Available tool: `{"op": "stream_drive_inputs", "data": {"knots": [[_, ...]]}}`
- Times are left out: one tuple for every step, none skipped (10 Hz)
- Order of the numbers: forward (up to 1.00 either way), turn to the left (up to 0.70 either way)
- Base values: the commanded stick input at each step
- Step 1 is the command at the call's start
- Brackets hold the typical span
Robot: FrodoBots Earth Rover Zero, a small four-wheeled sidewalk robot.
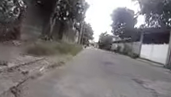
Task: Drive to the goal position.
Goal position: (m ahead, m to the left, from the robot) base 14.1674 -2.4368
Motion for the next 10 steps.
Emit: {"op": "stream_drive_inputs", "data": {"knots": [[0.68,0.00],[0.68,0.00],[0.68,0.00],[0.68,0.00],[0.68,0.00],[0.68,0.00],[0.68,0.00],[0.68,0.00],[0.68,0.00],[0.68,0.00]]}}
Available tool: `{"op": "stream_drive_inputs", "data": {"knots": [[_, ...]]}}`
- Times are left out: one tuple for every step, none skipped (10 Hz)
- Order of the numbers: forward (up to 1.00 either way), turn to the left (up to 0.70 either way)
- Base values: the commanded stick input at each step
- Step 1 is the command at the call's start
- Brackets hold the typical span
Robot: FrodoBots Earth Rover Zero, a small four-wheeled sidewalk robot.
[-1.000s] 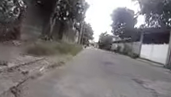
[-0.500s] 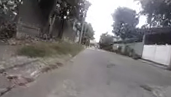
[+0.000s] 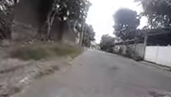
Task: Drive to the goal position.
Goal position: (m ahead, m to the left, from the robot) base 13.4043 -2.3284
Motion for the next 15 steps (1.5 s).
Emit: {"op": "stream_drive_inputs", "data": {"knots": [[0.68,0.00],[0.68,0.00],[0.68,0.00],[0.68,0.00],[0.68,0.00],[0.68,0.00],[0.68,0.00],[0.68,0.00],[0.68,0.00],[0.68,0.00],[0.68,0.00],[0.68,0.00],[0.68,0.00],[0.68,0.00],[0.68,0.00]]}}
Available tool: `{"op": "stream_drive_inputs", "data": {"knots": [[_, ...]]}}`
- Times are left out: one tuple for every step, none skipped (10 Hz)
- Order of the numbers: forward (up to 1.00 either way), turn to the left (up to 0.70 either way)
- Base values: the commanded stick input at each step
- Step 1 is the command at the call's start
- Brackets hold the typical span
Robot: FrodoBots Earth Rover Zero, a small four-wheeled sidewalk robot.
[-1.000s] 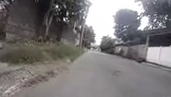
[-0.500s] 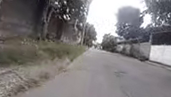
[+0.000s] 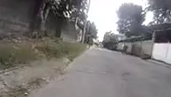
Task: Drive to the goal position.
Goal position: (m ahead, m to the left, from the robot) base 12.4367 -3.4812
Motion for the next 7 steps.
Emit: {"op": "stream_drive_inputs", "data": {"knots": [[0.68,0.00],[0.68,0.00],[0.68,0.00],[0.68,0.00],[0.68,0.00],[0.68,0.00],[0.68,0.00]]}}
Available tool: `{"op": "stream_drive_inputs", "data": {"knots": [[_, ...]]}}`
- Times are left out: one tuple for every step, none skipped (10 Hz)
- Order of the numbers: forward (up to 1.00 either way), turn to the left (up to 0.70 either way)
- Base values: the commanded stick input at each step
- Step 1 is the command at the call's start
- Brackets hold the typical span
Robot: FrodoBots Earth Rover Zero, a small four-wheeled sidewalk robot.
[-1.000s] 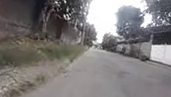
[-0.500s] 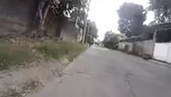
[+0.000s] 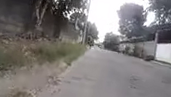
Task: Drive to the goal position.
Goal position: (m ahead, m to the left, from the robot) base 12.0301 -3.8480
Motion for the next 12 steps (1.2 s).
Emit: {"op": "stream_drive_inputs", "data": {"knots": [[0.68,0.00],[0.68,0.00],[0.68,0.00],[0.68,0.00],[0.68,0.00],[0.68,0.00],[0.68,0.00],[0.68,0.00],[0.68,0.00],[0.68,0.00],[0.03,0.00],[0.00,0.00]]}}
